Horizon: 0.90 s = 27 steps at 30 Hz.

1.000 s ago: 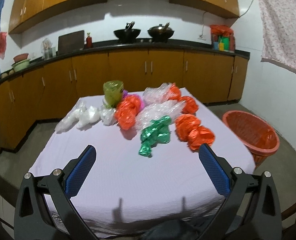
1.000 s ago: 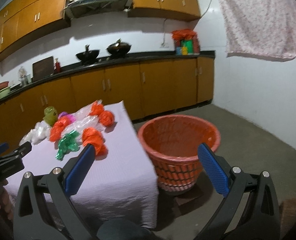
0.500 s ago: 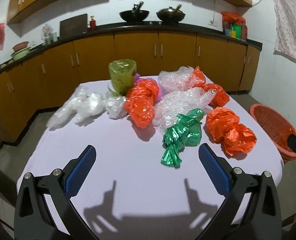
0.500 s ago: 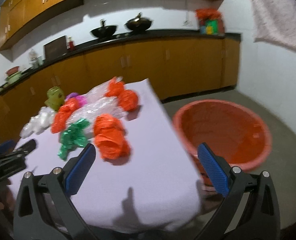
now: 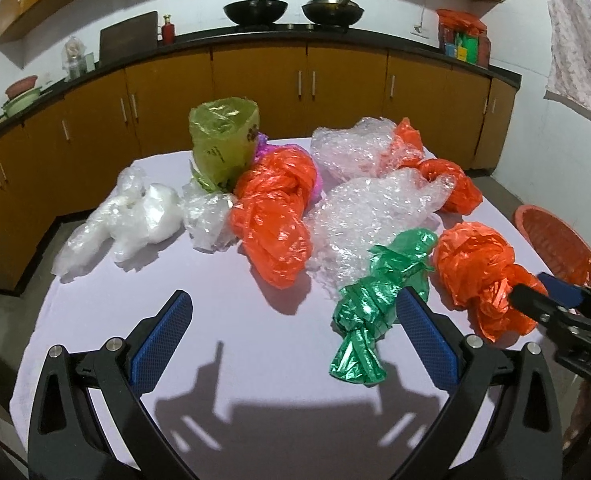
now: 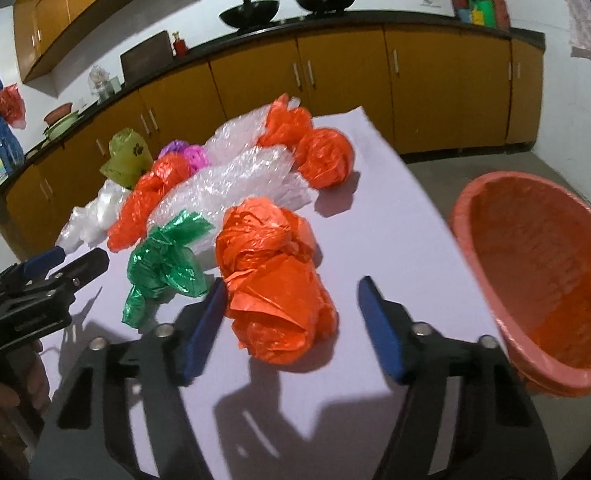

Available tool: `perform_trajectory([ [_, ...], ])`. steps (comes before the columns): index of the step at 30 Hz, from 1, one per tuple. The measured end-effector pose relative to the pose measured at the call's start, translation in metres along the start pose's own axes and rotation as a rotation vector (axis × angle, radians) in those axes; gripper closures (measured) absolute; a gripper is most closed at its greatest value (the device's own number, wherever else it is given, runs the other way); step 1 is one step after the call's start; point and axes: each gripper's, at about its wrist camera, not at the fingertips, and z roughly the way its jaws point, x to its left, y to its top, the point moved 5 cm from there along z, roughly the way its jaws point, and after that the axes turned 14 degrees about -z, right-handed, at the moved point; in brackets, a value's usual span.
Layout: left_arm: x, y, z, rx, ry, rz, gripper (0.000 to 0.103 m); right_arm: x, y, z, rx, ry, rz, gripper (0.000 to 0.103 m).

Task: Collect trash
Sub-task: 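Grasp the green bag with the left tool while the right tool grasps an orange bag, then carry both bags over the wastebasket and open both tools to drop them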

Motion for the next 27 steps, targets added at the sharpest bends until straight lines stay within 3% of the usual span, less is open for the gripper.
perform_trajectory([
  [2, -0.005, -0.002, 0.004, 0.01, -0.005, 0.012, 0.002, 0.001, 0.0, 0.002, 0.005, 0.013, -0.011, 0.066],
  [7, -0.017, -0.007, 0.013, 0.044, -0.03, 0.012, 0.011, -0.001, -0.005, -0.003, -0.006, 0.015, -0.019, 0.087],
  [9, -0.024, -0.008, 0.019, 0.058, -0.041, 0.012, 0.014, -0.005, -0.007, -0.008, -0.017, 0.011, -0.008, 0.091],
  [16, -0.04, -0.012, 0.031, 0.086, -0.043, 0.035, 0.023, -0.024, -0.012, -0.032, -0.053, -0.025, 0.016, 0.094],
  [19, -0.041, -0.014, 0.038, 0.113, -0.034, 0.027, 0.034, -0.035, -0.014, -0.043, -0.07, -0.043, 0.042, 0.094],
  [23, -0.04, -0.017, 0.045, 0.154, -0.051, 0.006, 0.06, -0.05, -0.018, -0.06, -0.091, -0.075, 0.077, 0.094],
  [27, -0.043, -0.019, 0.041, 0.15, -0.077, 0.011, 0.064, -0.067, -0.021, -0.078, -0.114, -0.119, 0.11, 0.094],
])
